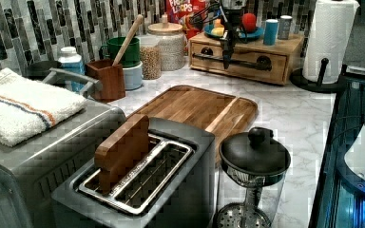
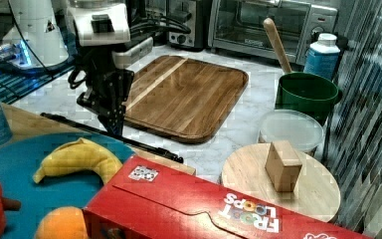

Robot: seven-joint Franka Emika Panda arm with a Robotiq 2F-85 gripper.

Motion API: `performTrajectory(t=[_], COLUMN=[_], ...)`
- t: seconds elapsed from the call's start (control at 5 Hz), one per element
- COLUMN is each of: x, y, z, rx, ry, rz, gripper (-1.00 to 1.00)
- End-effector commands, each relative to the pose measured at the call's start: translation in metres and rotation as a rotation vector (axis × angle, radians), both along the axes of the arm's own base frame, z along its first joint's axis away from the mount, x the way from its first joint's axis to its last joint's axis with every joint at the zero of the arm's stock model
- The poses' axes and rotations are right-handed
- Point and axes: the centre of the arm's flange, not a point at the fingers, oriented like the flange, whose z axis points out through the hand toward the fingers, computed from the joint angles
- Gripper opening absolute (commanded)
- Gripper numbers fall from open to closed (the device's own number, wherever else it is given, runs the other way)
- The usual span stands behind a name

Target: Close the drawer.

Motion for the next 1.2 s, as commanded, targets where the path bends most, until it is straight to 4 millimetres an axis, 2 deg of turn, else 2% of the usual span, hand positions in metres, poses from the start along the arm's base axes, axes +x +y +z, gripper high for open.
performTrajectory(t=[0.2, 1.2], x=[0.0014, 0.0046], y=[-0.0946, -0.0922], z=[0.063, 0.0673], rx=[-0.169, -0.143], ry=[-0.129, -0.109], rz=[-0.062, -0.067], gripper=[-1.0, -1.0])
